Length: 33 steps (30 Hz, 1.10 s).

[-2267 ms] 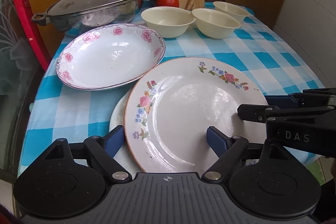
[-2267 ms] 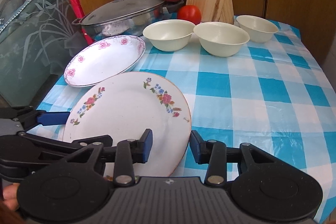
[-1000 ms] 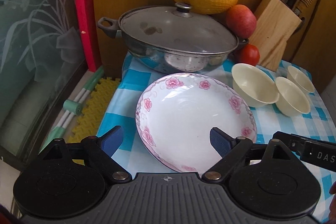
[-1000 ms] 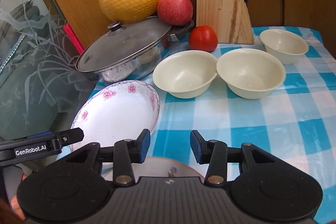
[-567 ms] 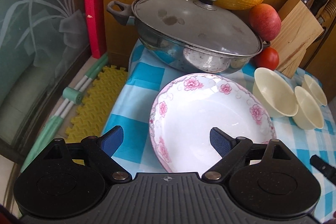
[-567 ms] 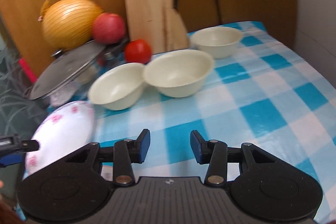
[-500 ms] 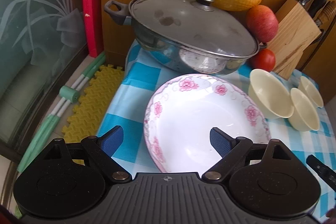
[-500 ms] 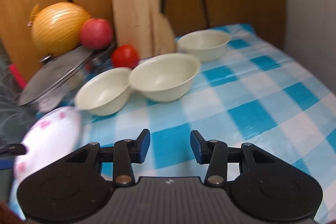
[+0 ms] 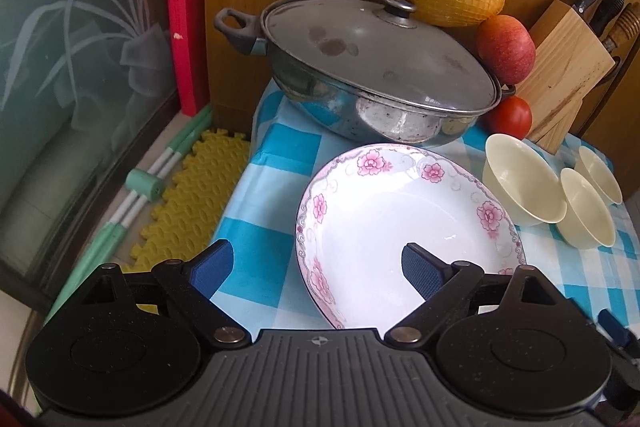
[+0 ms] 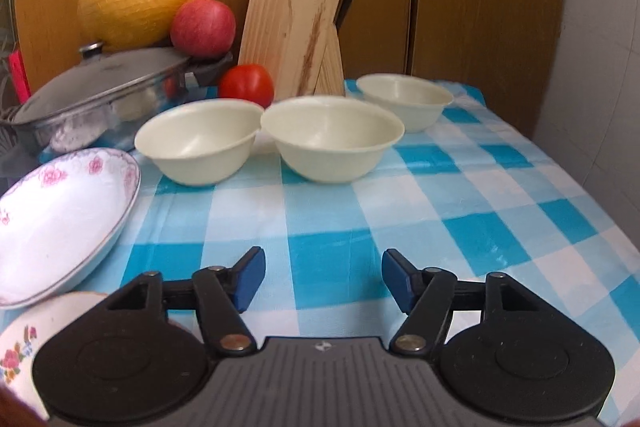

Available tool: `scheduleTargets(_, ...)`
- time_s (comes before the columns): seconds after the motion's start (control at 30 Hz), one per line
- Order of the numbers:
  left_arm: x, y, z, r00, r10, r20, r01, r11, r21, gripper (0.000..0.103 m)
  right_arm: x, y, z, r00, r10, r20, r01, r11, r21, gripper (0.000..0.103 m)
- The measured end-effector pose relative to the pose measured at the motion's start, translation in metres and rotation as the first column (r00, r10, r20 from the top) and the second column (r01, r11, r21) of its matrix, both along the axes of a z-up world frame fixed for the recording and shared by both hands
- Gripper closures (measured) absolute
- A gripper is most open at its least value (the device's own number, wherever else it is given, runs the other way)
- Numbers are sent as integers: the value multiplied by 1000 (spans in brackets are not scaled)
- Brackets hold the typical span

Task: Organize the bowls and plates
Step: 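Position the left gripper at the rim of the pink-flower deep dish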

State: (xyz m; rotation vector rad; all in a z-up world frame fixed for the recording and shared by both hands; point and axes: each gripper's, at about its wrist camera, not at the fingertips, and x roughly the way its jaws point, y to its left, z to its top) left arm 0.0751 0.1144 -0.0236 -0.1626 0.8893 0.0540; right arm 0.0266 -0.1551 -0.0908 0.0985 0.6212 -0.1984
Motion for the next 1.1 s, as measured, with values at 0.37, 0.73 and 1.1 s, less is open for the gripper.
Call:
scheduleTargets(0.37, 10, -4, -12, 999, 3, -44, -1, 999, 54, 9, 27, 9, 33, 997, 74, 38, -76, 996, 53, 40)
scheduleTargets(0.73, 16, -13, -18, 998, -20, -64, 25, 997, 74, 9, 49, 41, 30, 980, 195, -31, -191, 977, 97, 40)
scheduleTargets(1.1, 17, -15, -17, 998, -36, -60, 40, 996, 80, 9, 50, 35, 28, 982, 185, -40, -180, 978, 105, 40)
